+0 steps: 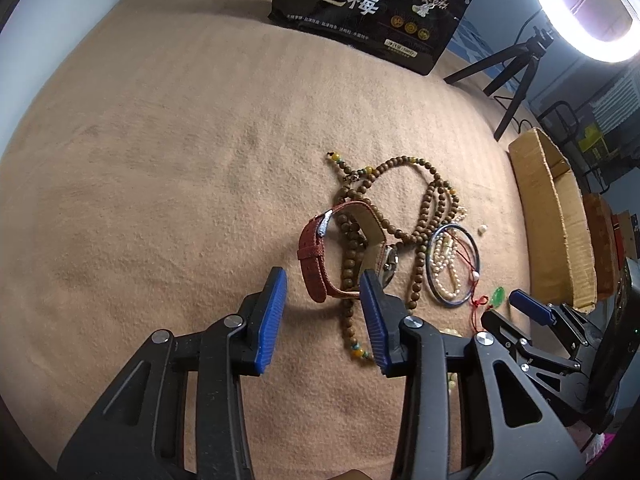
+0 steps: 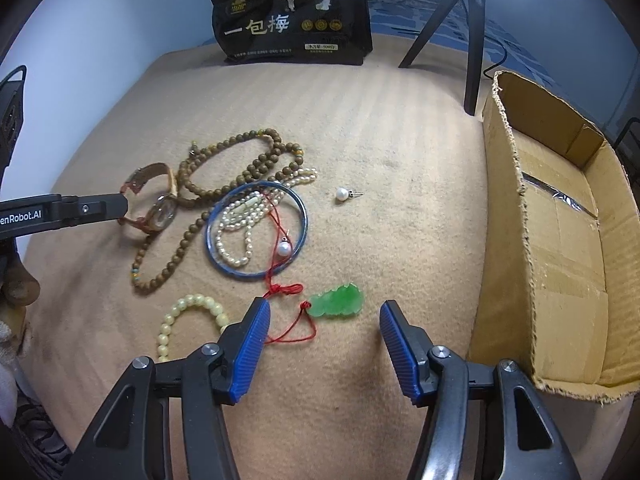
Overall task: Organize jewelry
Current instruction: 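Move left tool toward red leather watch while right tool moves toward green jade pendant, then close left tool on red watch strap while right tool closes on jade pendant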
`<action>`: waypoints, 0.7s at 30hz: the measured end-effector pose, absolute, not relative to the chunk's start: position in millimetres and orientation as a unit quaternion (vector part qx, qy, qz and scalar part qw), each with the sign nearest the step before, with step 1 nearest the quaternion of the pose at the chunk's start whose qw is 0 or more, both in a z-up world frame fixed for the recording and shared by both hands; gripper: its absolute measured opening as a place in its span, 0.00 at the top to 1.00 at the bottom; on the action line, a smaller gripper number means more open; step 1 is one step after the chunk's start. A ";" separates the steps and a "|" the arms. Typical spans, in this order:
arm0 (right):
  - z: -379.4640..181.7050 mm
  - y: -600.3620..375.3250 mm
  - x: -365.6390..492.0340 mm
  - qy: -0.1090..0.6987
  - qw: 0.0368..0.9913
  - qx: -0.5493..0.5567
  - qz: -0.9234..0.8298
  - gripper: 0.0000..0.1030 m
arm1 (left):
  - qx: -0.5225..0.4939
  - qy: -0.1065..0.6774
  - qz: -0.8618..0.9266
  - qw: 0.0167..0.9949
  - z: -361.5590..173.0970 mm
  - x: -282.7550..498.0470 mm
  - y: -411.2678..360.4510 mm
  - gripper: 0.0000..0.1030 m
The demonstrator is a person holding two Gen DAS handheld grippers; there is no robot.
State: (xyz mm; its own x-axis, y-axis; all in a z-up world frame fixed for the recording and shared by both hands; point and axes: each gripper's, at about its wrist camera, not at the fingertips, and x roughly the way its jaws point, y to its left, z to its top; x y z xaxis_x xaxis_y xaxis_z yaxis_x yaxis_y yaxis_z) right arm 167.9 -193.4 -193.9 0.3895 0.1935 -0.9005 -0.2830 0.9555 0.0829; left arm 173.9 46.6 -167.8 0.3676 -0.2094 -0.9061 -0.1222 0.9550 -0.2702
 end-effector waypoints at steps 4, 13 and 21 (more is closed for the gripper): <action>-199.8 -193.8 175.3 0.537 0.831 -0.044 0.136 0.46 | -0.151 0.564 -0.023 0.812 -171.8 177.9 49.2 0.65; -201.3 -191.6 180.4 0.541 0.829 -0.046 0.135 0.53 | -0.151 0.573 -0.025 0.805 -183.9 186.3 46.1 0.74; -199.9 -198.1 177.3 0.546 0.825 -0.035 0.142 0.68 | -0.154 0.575 -0.017 0.803 -189.9 191.0 47.2 0.87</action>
State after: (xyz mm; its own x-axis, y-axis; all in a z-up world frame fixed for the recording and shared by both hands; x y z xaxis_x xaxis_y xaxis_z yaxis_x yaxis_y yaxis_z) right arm 177.3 -198.1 -199.9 0.3626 0.1959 -0.9111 -0.2721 0.9573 0.0975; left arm 191.0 47.2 -189.9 0.3384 -0.2051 -0.9184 -0.1495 0.9519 -0.2676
